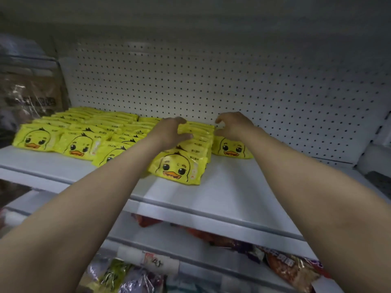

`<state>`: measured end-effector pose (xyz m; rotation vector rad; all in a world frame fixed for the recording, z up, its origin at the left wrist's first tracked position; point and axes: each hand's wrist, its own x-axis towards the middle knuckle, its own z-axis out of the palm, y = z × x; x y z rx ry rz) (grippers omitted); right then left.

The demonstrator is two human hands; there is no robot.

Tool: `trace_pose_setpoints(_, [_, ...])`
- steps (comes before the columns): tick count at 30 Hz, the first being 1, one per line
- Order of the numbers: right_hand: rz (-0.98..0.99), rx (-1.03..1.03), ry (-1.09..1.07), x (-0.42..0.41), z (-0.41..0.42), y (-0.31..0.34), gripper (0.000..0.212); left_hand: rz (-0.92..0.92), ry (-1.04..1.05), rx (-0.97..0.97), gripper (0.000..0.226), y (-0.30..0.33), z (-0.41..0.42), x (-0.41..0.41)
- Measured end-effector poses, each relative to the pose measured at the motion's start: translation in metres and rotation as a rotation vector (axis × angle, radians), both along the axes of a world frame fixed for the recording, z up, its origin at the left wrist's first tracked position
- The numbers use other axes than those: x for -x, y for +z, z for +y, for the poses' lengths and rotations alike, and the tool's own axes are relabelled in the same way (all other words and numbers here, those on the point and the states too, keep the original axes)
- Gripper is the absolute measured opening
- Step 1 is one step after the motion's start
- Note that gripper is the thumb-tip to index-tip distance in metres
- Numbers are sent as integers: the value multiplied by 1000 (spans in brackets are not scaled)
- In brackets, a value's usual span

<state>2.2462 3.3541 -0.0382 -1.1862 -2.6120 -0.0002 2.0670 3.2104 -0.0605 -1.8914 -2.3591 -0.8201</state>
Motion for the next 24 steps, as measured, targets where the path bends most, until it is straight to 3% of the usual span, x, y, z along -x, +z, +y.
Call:
trace_pose_setpoints(8, [80,-83,305,74,-146,47,48,106,201,-189,61,34,-167,66])
trace_pose_setpoints(14, [151,-163,511,131,-272,36,49,251,341,-245,55,33,-315,110])
trace_pose_setpoints(24, [262,-149,735,224,-423,-8,50,341,569,-150,53,-7,-493,157])
